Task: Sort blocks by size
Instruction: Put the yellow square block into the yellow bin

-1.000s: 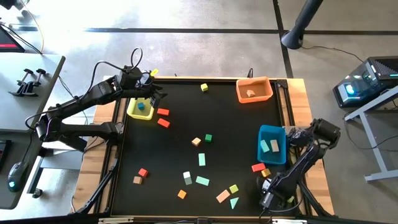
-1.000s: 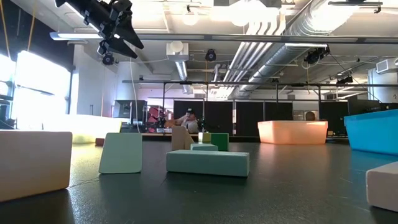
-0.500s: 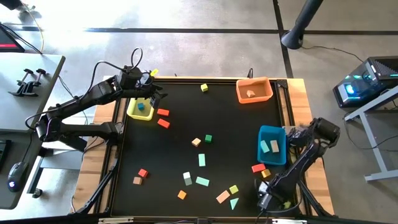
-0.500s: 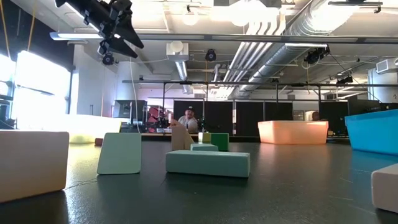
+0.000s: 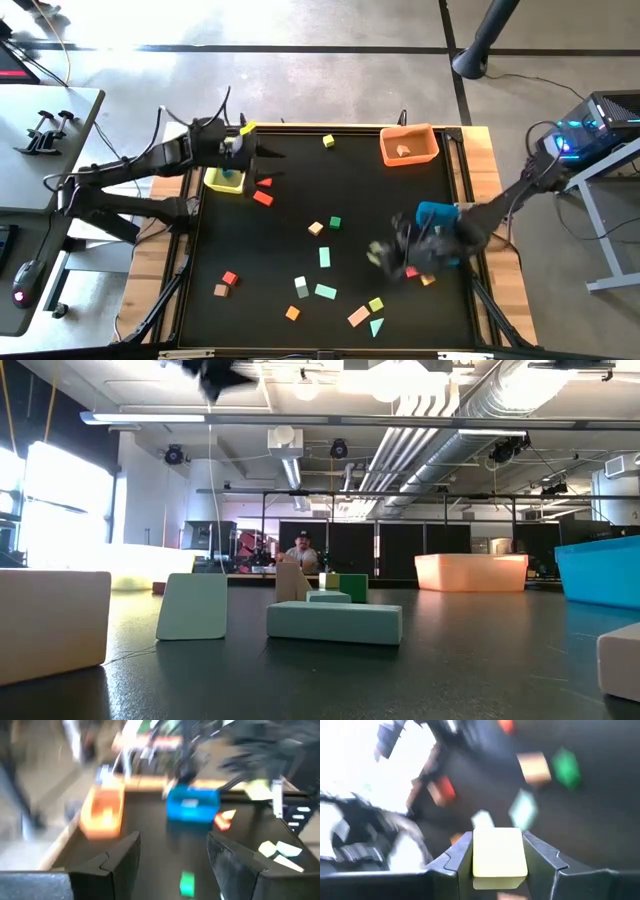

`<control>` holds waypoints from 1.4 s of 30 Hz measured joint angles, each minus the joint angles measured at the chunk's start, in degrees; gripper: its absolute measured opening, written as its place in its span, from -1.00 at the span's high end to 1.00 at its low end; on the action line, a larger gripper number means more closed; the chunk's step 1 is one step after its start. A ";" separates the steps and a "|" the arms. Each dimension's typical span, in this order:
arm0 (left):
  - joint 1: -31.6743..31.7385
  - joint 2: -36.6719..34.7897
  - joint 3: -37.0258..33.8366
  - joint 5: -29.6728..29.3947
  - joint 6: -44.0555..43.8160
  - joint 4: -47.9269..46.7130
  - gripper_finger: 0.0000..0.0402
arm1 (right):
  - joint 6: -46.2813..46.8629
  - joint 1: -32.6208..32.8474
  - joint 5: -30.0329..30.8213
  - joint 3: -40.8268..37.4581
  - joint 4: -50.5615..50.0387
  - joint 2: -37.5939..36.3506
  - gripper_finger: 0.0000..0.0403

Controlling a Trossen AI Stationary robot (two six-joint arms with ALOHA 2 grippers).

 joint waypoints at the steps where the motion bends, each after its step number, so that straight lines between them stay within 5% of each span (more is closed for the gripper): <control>1: -1.75 0.00 0.00 0.00 3.55 2.90 -0.06 | -4.10 -2.04 2.00 -0.58 3.82 -0.95 0.37; 7: -10.83 0.77 0.00 -0.15 24.05 17.32 -0.07 | -26.62 -15.36 -3.45 -5.47 34.59 -2.12 0.37; 12: -14.02 2.99 0.00 -5.09 28.11 20.46 -0.17 | -32.79 -24.80 -11.29 -9.94 56.39 -1.18 0.37; 26: -17.35 17.22 0.00 -34.86 31.97 41.74 -0.43 | -32.78 -35.82 -21.91 -10.54 78.18 8.56 0.37; 35: -17.69 21.24 0.02 -36.20 24.18 45.21 -0.37 | -30.40 -35.91 -20.98 -10.54 78.60 11.42 0.37; 42: -17.44 21.44 0.02 -36.87 22.99 43.95 -0.03 | -30.60 -36.18 -20.05 -10.54 79.82 11.55 0.37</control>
